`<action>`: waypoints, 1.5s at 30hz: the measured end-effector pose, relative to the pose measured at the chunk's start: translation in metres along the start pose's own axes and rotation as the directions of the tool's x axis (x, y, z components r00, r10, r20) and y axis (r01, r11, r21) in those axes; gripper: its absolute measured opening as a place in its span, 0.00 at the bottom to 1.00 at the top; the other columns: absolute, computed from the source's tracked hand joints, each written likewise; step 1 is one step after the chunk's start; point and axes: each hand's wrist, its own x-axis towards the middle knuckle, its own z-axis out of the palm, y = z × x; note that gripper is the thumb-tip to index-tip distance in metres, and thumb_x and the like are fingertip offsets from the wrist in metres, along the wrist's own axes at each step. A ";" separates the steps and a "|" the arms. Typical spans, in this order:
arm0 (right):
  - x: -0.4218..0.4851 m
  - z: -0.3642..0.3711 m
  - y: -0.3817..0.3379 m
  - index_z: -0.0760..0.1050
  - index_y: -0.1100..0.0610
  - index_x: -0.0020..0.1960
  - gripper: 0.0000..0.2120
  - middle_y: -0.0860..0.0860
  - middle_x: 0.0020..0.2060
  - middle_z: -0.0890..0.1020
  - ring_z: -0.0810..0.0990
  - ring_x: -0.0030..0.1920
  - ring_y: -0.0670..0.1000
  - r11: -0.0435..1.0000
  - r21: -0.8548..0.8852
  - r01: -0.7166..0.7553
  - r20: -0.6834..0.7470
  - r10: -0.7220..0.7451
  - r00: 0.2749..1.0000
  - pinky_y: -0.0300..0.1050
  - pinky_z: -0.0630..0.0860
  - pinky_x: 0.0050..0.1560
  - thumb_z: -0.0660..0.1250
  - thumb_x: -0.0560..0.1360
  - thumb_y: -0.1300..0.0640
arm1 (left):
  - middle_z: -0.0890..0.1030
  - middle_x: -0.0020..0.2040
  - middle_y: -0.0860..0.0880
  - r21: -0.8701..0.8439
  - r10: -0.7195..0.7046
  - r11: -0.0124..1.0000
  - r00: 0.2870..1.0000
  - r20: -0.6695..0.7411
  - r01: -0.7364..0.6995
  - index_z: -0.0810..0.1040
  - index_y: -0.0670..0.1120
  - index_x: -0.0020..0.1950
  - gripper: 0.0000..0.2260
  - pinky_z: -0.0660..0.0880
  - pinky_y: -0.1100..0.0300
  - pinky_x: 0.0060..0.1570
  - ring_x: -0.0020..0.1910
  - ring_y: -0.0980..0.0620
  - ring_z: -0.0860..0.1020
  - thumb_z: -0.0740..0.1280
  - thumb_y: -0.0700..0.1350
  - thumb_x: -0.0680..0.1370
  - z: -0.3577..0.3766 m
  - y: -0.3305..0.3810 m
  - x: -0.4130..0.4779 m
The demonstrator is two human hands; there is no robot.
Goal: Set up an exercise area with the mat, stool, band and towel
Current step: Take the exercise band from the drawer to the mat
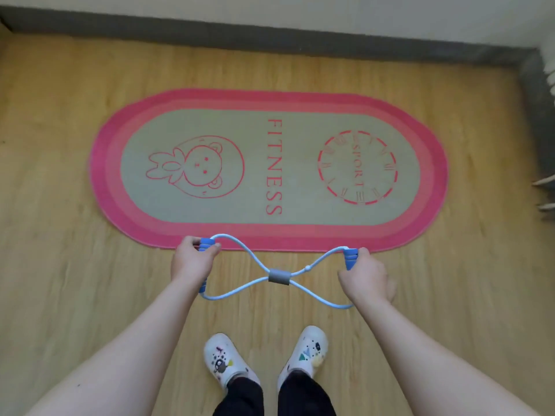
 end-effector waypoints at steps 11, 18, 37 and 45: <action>0.155 0.250 0.028 0.67 0.53 0.58 0.13 0.51 0.42 0.78 0.76 0.41 0.56 0.996 -0.074 -0.051 0.138 0.061 0.989 0.41 0.62 0.31 0.63 0.74 0.57 | 0.78 0.46 0.45 0.120 -0.127 0.985 0.992 0.025 0.123 0.74 0.46 0.56 0.15 0.72 0.54 0.44 0.43 0.44 0.76 0.72 0.49 0.74 0.163 -0.171 0.161; 0.207 0.347 0.048 0.67 0.53 0.58 0.12 0.49 0.38 0.76 0.76 0.39 0.54 0.995 -0.094 -0.044 0.152 0.058 0.987 0.40 0.60 0.28 0.62 0.75 0.58 | 0.79 0.46 0.44 0.145 -0.171 0.975 0.985 0.028 0.166 0.75 0.43 0.57 0.16 0.71 0.54 0.42 0.43 0.43 0.76 0.72 0.49 0.74 0.222 -0.248 0.221; 0.238 0.367 0.049 0.54 0.53 0.76 0.34 0.56 0.62 0.72 0.71 0.63 0.58 0.986 -0.164 0.008 0.201 0.025 0.979 0.48 0.67 0.45 0.66 0.75 0.56 | 0.70 0.68 0.40 0.382 -0.059 0.924 0.993 0.098 0.017 0.68 0.44 0.70 0.27 0.71 0.50 0.56 0.61 0.40 0.74 0.72 0.47 0.74 0.246 -0.262 0.242; 0.187 0.311 0.012 0.68 0.53 0.70 0.23 0.53 0.62 0.74 0.72 0.62 0.56 0.975 -0.097 0.201 0.155 -0.185 0.970 0.47 0.71 0.49 0.61 0.76 0.59 | 0.72 0.65 0.43 0.387 0.237 0.881 0.962 0.139 -0.273 0.72 0.45 0.66 0.21 0.69 0.53 0.57 0.63 0.43 0.72 0.69 0.44 0.74 0.213 -0.220 0.180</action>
